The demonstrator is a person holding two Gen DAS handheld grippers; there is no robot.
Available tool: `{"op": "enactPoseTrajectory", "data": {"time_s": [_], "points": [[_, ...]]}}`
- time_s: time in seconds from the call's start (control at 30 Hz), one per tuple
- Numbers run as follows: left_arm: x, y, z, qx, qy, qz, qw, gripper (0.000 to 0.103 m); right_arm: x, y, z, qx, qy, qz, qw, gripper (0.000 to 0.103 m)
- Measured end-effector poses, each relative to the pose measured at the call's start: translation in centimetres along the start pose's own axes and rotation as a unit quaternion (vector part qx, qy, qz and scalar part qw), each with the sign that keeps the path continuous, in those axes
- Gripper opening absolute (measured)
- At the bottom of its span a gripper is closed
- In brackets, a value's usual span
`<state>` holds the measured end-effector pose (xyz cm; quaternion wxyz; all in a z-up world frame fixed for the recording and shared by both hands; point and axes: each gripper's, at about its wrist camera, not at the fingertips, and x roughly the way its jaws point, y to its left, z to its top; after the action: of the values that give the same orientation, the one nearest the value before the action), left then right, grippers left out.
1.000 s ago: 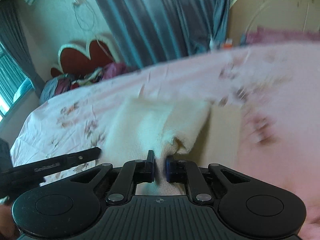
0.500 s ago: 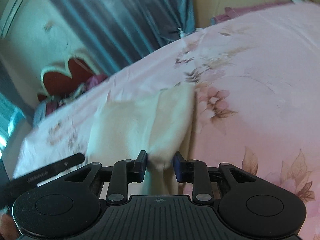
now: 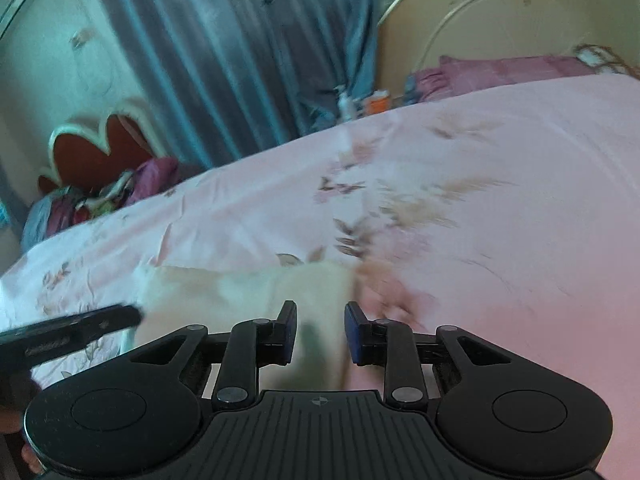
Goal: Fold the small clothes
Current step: 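Open the right gripper to release the folded side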
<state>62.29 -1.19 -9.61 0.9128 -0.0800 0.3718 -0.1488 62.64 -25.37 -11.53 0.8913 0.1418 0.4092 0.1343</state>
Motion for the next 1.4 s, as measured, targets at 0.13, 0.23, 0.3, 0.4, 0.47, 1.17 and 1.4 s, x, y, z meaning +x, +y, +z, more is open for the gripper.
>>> {"op": "enactPoseTrajectory", "data": {"time_s": [0.13,0.23,0.3,0.4,0.47,1.17,1.4], "points": [[3.6,0.2,0.4,0.004,0.047,0.013,0.9988,0.03,3.5,0.6,0.3,-0.046,0.022,-0.027,0.998,0.026],[2.6,0.1,0.3,0.0,0.041,0.015,0.999,0.03,2.9,0.6,0.6,-0.042,0.023,-0.032,0.998,0.027],[0.4,-0.1,-0.3,0.002,0.02,0.006,0.9998,0.027,0.9,0.3,0.0,-0.034,0.008,-0.028,0.999,0.027],[-3.1,-0.2,-2.5,0.013,-0.007,-0.002,0.9999,0.028,-2.0,-0.7,-1.3,-0.021,0.006,0.0,1.0,0.027],[-5.1,-0.3,-4.2,0.011,-0.008,0.0,0.9999,0.028,-3.8,-1.4,-2.7,-0.006,0.014,0.02,1.0,0.027],[-13.0,-2.8,-14.4,0.038,0.044,0.049,0.9971,0.029,-11.6,3.0,-12.3,-0.061,0.05,0.056,0.995,0.027],[-13.8,-4.0,-15.4,0.044,0.047,0.073,0.9953,0.029,-10.8,5.2,-15.8,-0.146,0.067,0.001,0.987,0.027]]}}
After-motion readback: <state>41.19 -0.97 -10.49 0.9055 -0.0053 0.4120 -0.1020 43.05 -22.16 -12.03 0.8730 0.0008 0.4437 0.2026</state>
